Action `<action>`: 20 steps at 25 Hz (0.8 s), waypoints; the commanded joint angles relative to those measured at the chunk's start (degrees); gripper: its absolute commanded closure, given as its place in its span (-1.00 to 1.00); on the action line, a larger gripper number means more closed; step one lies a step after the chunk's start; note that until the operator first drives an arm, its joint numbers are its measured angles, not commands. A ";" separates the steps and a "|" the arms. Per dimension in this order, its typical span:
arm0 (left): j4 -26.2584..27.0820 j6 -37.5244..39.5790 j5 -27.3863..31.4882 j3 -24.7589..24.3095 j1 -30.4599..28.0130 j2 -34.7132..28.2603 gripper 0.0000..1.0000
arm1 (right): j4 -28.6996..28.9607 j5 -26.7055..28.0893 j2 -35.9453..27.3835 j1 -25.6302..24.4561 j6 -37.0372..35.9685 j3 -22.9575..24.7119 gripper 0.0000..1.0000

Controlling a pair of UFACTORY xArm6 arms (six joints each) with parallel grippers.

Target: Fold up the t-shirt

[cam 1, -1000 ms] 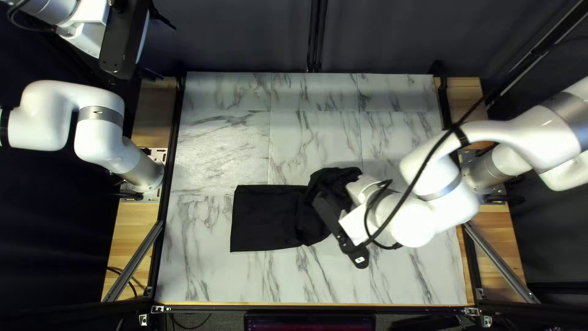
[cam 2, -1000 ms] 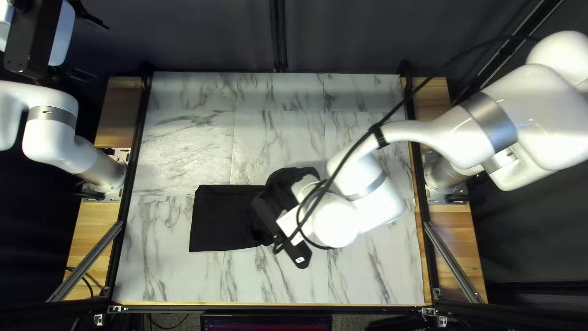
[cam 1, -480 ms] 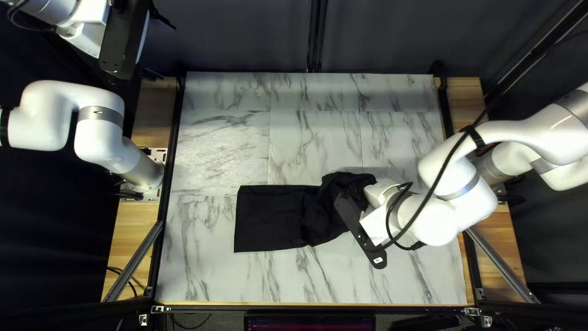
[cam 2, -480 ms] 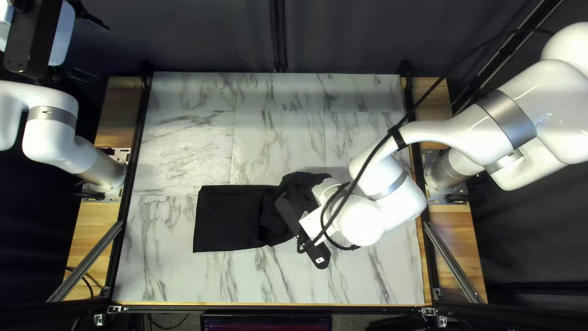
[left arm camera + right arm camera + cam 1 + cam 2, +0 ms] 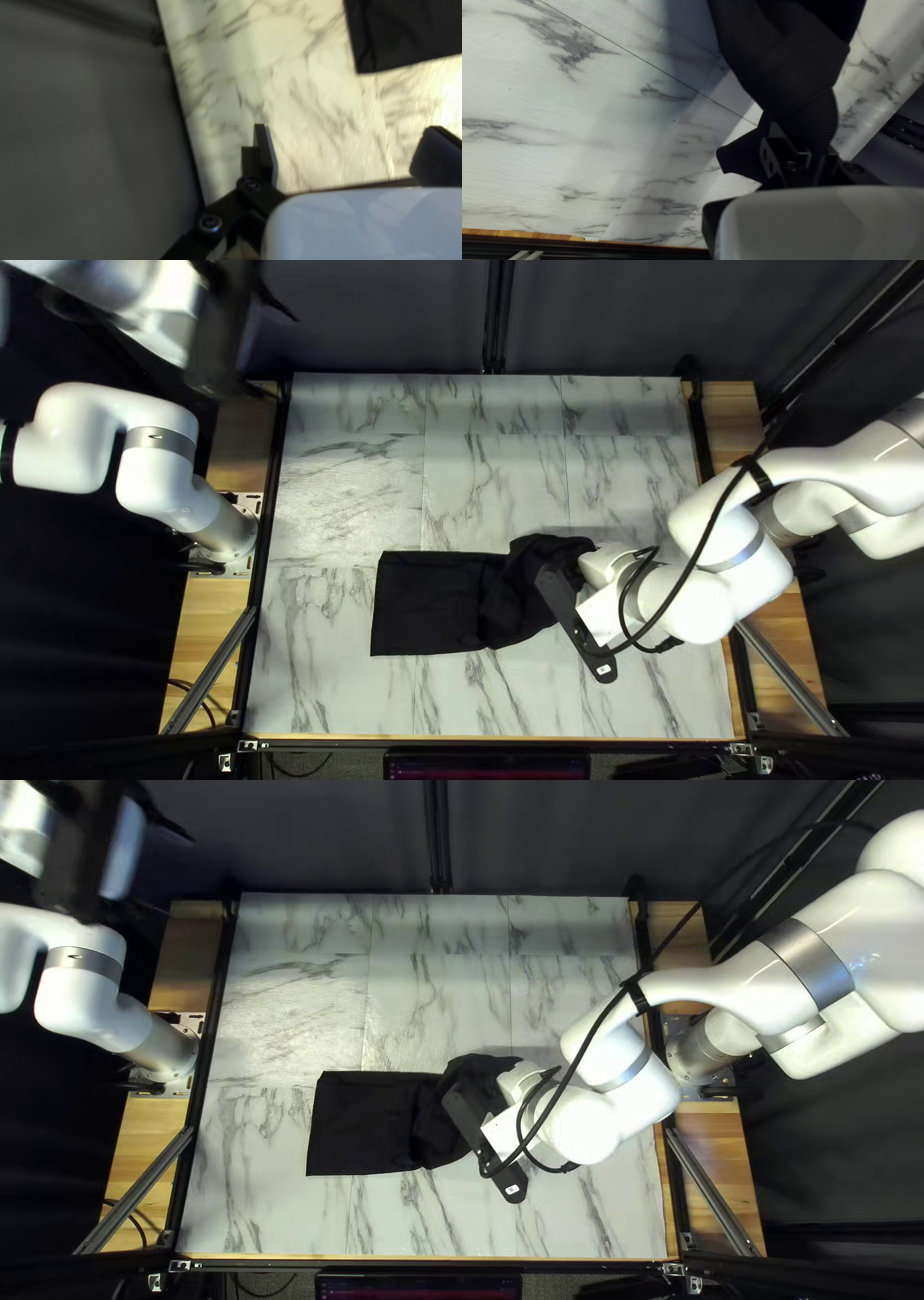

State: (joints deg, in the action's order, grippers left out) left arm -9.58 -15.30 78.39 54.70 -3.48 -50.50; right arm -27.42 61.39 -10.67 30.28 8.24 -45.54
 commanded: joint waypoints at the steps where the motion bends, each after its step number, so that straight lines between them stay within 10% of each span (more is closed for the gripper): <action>1: -2.74 10.57 -11.88 -6.73 -8.31 5.39 -1.00 | 0.31 -0.80 -1.83 0.43 1.23 2.63 1.00; 9: -8.60 30.14 -25.72 -14.97 -18.61 16.82 -1.00 | 0.58 -1.19 -1.75 0.01 1.38 3.10 1.00; 20: -5.79 33.28 -37.76 -15.11 -18.18 30.25 -1.00 | 1.90 0.48 -3.85 -0.12 1.79 4.85 1.00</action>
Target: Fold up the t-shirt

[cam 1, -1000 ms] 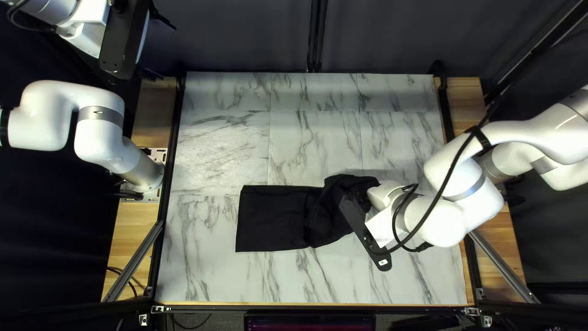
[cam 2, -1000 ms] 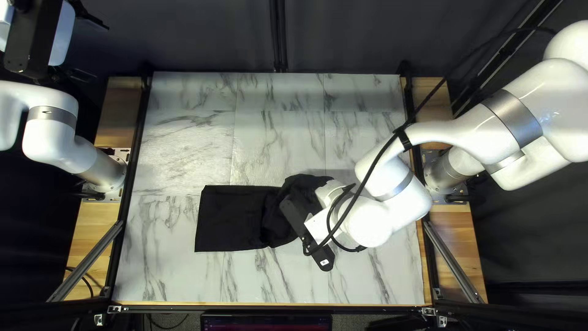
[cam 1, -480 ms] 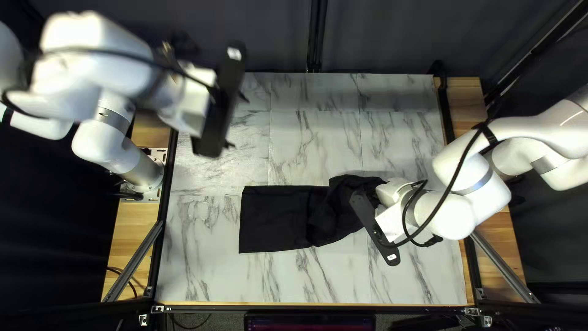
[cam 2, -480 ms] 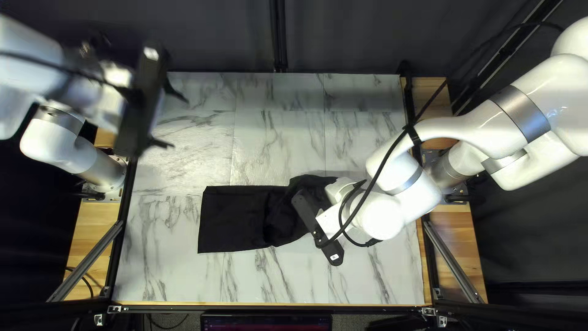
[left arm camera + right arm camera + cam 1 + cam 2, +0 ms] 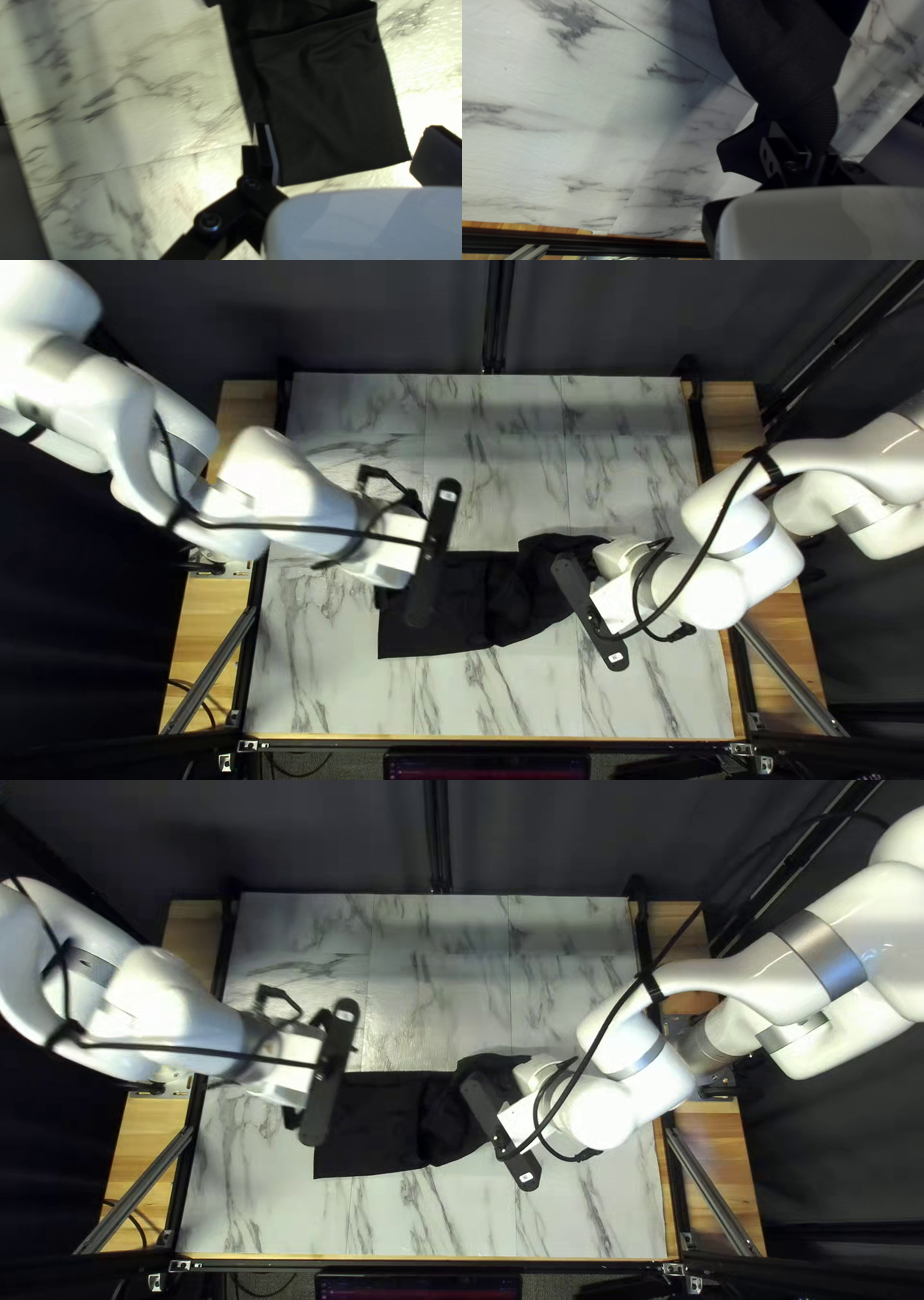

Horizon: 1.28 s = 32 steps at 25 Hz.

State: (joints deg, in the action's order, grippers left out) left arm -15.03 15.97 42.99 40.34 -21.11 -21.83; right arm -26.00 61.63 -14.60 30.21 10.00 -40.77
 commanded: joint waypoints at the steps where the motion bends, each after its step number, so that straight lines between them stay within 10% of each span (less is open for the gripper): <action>1: -1.10 3.70 -3.22 -1.27 -0.97 2.14 -1.00 | 0.64 0.50 0.08 -0.01 0.00 -0.07 1.00; 17: -9.96 19.46 -18.71 1.50 -1.29 21.94 -1.00 | 1.61 1.68 -1.99 0.85 1.47 1.83 1.00; 23: -23.67 33.75 -24.49 3.61 0.89 29.58 -1.00 | 1.46 0.97 -1.29 0.69 1.39 1.80 1.00; 32: -23.77 33.61 -25.32 4.16 1.32 30.65 -1.00 | 1.74 0.93 -0.31 1.69 2.38 1.38 1.00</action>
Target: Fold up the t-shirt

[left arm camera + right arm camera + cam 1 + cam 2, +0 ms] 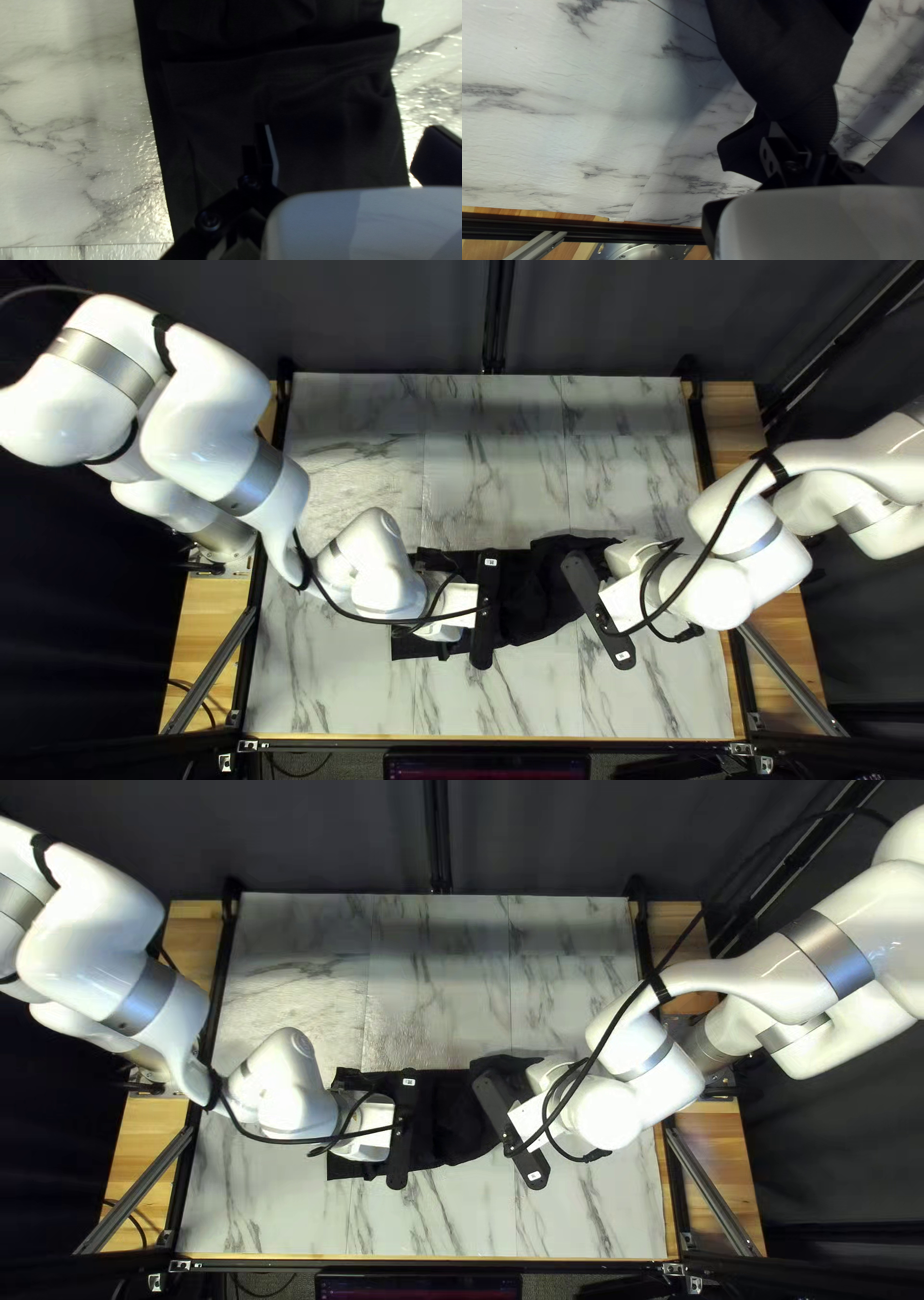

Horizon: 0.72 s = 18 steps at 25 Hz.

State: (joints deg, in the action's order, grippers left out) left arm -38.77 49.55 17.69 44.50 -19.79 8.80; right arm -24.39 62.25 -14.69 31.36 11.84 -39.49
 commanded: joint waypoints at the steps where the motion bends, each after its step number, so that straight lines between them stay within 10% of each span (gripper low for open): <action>1: -0.03 0.03 -0.02 0.01 0.00 0.01 -1.00 | 0.21 0.60 -0.67 0.89 0.90 0.35 1.00; 18: -15.22 16.14 -0.90 1.74 0.12 4.64 -1.00 | 0.19 0.48 -1.58 1.48 2.24 1.19 1.00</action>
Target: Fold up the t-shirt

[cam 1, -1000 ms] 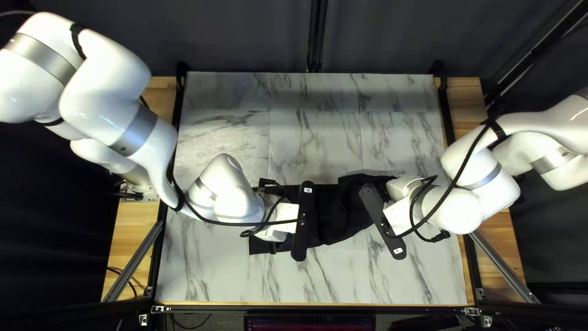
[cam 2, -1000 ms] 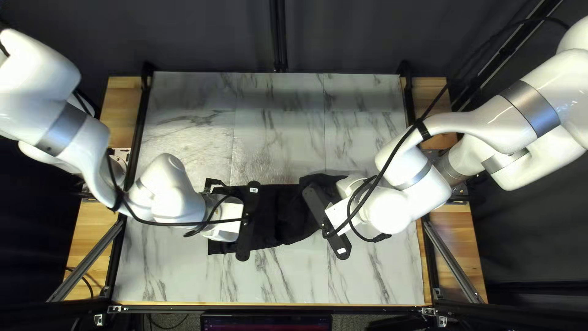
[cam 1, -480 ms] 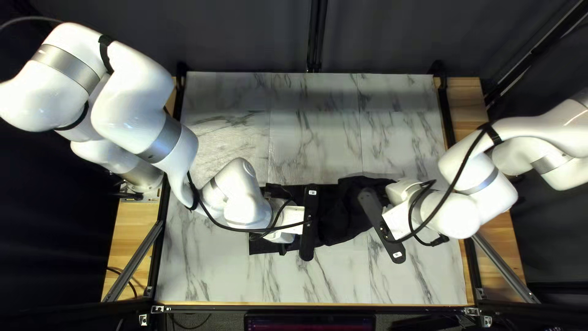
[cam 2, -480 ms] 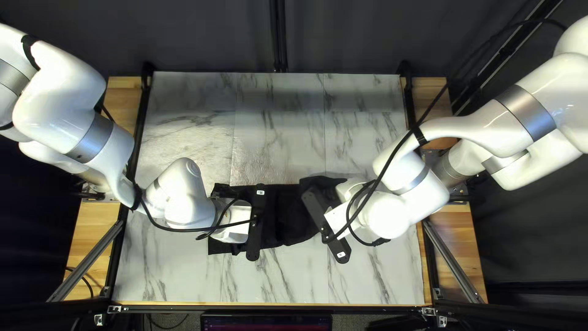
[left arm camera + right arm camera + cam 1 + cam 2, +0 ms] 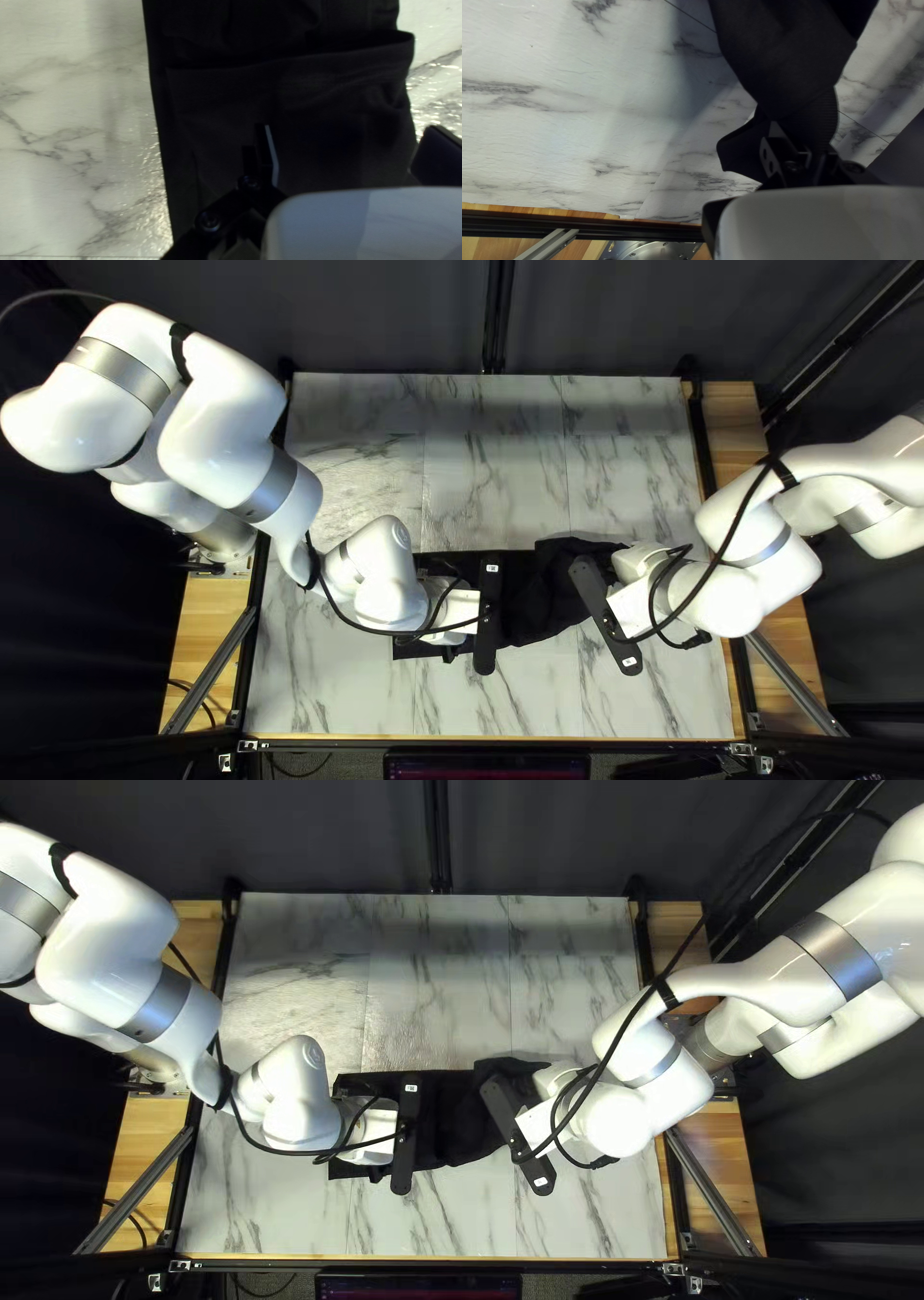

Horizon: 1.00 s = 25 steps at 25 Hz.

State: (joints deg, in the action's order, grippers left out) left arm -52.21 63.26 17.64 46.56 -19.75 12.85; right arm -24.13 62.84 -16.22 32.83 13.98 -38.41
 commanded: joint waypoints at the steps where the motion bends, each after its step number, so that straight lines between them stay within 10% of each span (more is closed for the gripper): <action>1: -1.75 2.57 -1.01 -0.32 0.10 0.71 -1.00 | -0.10 -0.14 -0.07 0.04 0.14 0.16 1.00; 25: 3.48 -3.37 -5.58 -0.48 3.43 2.68 -1.00 | -3.13 1.45 2.26 1.20 0.35 -4.56 1.00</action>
State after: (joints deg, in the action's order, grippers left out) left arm -48.29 59.50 12.17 46.03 -16.43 15.43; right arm -26.68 64.38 -14.54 33.91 14.31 -42.24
